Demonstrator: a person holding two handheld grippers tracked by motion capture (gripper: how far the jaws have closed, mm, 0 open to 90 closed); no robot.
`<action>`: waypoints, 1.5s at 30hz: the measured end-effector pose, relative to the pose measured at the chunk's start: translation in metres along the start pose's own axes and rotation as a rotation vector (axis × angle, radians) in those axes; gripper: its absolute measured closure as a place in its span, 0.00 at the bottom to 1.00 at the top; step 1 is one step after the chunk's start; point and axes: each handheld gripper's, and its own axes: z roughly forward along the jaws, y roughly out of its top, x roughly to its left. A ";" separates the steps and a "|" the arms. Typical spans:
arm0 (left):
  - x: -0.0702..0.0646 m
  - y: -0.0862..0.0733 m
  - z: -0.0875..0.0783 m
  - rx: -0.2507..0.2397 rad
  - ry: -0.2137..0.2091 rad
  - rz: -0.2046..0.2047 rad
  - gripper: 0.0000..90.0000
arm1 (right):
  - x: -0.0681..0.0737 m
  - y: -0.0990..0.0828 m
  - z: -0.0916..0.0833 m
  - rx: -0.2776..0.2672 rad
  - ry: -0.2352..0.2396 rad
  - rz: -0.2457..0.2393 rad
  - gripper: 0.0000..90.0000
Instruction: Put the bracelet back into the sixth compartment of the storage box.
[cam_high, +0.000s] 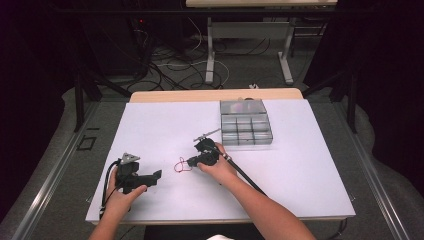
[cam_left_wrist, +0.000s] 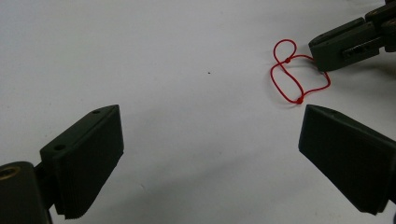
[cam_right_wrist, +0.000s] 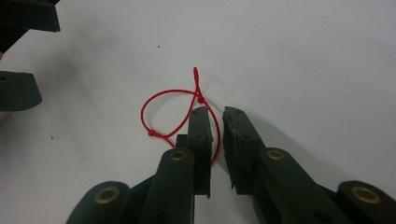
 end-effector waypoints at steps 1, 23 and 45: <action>0.000 0.000 0.000 0.000 0.000 0.001 0.07 | 0.000 0.000 0.000 0.001 -0.001 0.000 0.93; 0.000 0.000 0.000 0.001 -0.003 0.001 0.07 | -0.001 -0.001 0.002 0.001 -0.004 -0.011 1.00; 0.000 0.000 0.000 0.004 -0.001 0.003 0.07 | 0.003 0.002 -0.008 -0.027 0.009 -0.001 1.00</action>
